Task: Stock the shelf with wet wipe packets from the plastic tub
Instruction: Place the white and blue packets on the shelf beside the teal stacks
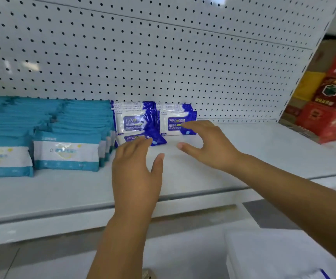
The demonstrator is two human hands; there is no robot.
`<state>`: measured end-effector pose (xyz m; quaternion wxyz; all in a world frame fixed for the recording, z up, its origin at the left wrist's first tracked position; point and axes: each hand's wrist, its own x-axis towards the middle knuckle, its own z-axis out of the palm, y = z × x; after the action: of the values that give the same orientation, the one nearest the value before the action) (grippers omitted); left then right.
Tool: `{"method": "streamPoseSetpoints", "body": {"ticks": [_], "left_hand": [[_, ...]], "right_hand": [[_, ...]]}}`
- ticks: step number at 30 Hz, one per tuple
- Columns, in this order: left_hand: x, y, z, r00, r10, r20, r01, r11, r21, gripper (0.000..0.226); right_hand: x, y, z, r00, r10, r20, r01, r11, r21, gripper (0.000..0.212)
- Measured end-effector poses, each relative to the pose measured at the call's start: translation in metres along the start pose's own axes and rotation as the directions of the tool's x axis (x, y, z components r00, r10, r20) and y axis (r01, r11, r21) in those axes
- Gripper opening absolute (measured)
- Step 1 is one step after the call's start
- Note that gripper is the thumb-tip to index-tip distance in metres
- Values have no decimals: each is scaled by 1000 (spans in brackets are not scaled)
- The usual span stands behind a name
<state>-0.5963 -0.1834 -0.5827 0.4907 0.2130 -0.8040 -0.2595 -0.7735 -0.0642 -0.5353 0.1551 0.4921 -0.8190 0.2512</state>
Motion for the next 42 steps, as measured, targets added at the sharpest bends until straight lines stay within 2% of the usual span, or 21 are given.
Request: {"method": "streamPoseSetpoints", "body": {"ticks": [4,9,15,18,20,23,26,28,31,33,35,39,42], "left_hand": [[-16,27,16,985,48,165,-42,998,-42,41],[-42,63,39,920,146,364,-113,987,-111,47],[-85,104,76,812,343,472,-221,930,-294,42],[-110,118,94,716,445,539,-298,892,-341,39],[-129,119,107,628,475,617,-335,880,-337,42],[-155,117,125,485,445,753,-348,888,-300,47],[-173,115,135,412,362,836,-346,911,-224,49],[-180,111,143,384,310,870,-365,916,-166,53],[-190,96,156,246,200,948,-455,888,-69,70],[-196,82,162,177,126,976,-522,853,-15,77],[-200,70,165,157,75,985,-563,826,27,79],[-201,62,168,171,55,984,-556,830,50,81],[-202,60,169,172,56,983,-573,818,53,82]], "right_hand": [[-44,19,-31,996,82,41,-76,989,-123,62],[-111,47,-80,970,244,-6,-241,953,-186,64],[-197,69,-127,890,450,-71,-455,868,-199,62],[-242,75,-138,830,550,-94,-558,812,-174,58],[-275,83,-137,771,630,-95,-637,757,-145,57],[-322,98,-128,643,766,-33,-765,639,-81,57],[-362,116,-113,497,867,33,-865,498,-64,48],[-386,131,-102,395,913,101,-909,404,-101,44],[-420,157,-86,214,944,251,-940,269,-211,48],[-436,172,-79,131,940,314,-930,227,-290,54],[-446,183,-74,82,934,347,-920,205,-335,65],[-454,196,-61,10,917,399,-912,172,-372,93],[-449,205,-53,11,919,395,-876,200,-440,99]]}}
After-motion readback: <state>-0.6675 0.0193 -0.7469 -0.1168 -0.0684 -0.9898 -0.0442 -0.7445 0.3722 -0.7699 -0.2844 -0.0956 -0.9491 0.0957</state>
